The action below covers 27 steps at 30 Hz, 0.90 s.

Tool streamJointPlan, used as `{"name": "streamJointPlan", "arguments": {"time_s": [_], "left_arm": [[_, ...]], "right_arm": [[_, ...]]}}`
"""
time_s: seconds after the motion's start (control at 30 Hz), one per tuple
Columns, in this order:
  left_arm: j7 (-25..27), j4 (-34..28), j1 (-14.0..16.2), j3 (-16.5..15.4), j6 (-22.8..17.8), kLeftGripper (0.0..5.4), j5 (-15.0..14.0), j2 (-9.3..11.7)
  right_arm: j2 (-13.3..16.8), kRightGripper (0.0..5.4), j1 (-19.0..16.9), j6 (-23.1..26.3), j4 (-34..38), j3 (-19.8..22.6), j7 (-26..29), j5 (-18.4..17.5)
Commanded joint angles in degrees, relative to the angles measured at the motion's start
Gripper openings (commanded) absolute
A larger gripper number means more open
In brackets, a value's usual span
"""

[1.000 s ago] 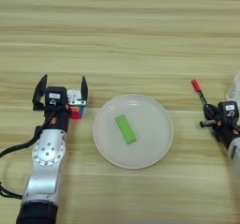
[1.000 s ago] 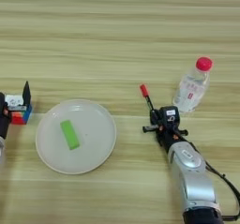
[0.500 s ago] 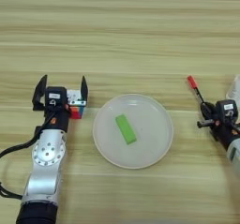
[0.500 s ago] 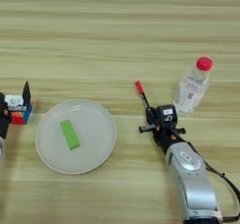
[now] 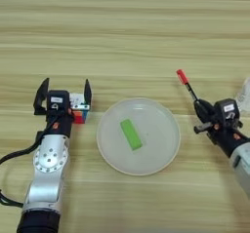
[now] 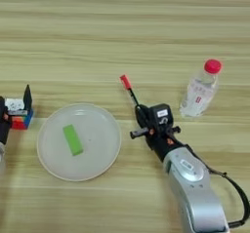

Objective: Move the objects on the table

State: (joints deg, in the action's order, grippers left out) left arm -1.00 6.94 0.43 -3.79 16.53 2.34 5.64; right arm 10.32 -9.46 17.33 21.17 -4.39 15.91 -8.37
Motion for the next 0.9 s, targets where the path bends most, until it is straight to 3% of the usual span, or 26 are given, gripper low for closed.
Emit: {"name": "streamJointPlan", "arguments": {"time_s": [0.03,0.4,0.9], "left_arm": [[-0.34,0.04,-0.17,-0.04,-0.45,5.40,0.57,0.08],[-0.39,0.03,-0.14,0.05,-0.45,5.40,0.58,-0.05],[-0.44,-0.18,-0.09,0.11,-0.56,5.40,0.60,-0.15]], "right_arm": [[0.41,0.43,-0.57,1.04,2.28,-3.00,1.45,0.09],[1.39,0.43,-2.04,3.81,5.51,-9.87,3.96,0.01],[1.49,0.43,-3.37,6.48,3.10,-13.32,3.43,0.70]]}}
